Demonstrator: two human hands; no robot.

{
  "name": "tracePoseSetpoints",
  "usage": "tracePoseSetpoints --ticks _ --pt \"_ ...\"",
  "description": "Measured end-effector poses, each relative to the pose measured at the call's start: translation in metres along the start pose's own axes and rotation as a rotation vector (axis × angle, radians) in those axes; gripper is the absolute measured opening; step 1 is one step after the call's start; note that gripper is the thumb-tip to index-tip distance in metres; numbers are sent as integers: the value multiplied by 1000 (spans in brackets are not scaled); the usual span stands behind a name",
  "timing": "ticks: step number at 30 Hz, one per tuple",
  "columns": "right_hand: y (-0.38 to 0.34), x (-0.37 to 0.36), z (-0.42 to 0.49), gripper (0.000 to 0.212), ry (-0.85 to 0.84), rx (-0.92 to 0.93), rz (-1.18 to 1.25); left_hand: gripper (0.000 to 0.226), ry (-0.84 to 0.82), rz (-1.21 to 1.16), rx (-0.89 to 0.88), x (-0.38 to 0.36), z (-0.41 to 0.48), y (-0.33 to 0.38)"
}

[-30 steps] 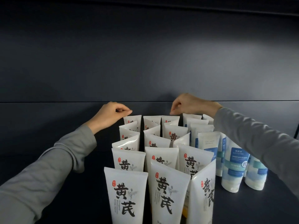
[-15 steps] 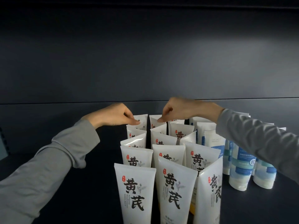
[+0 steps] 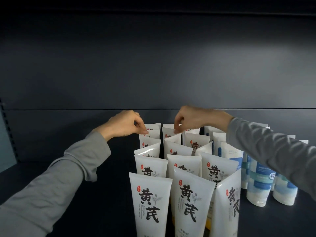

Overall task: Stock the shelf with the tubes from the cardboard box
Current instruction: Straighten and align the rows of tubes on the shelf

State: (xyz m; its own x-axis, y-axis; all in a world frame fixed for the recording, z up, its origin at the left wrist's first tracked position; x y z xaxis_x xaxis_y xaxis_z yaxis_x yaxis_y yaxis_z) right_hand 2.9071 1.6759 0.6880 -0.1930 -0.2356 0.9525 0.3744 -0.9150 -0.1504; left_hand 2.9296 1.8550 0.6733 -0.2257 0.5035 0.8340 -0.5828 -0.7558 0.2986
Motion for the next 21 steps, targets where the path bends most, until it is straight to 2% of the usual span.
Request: tracePoseSetpoints --ticks 4,10,13,21 --pt "0 -2 1 19 58 3 -30 11 71 -20 -19 -4 2 -4" --pt "5 -3 5 8 117 -42 -47 8 158 4 -28 -10 5 -6" --pt "8 -4 7 11 149 -48 -56 8 182 1 -30 -12 6 -6" --pt "13 -5 5 14 162 -21 -46 15 149 -110 8 -18 7 -7"
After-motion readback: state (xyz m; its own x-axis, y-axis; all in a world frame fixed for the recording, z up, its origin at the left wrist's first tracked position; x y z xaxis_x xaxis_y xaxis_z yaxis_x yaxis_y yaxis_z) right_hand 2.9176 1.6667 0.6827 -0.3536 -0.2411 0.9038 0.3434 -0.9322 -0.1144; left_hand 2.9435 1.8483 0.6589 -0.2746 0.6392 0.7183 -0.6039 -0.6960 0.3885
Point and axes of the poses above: each hand's wrist, its own z-axis towards the middle knuckle, its own x-axis out of the back of the hand, y = z × x, the point moved 6 cm from there along z, towards the middle knuckle, and after that the axes turned 9 degrees about y, right-handed, at the moved point
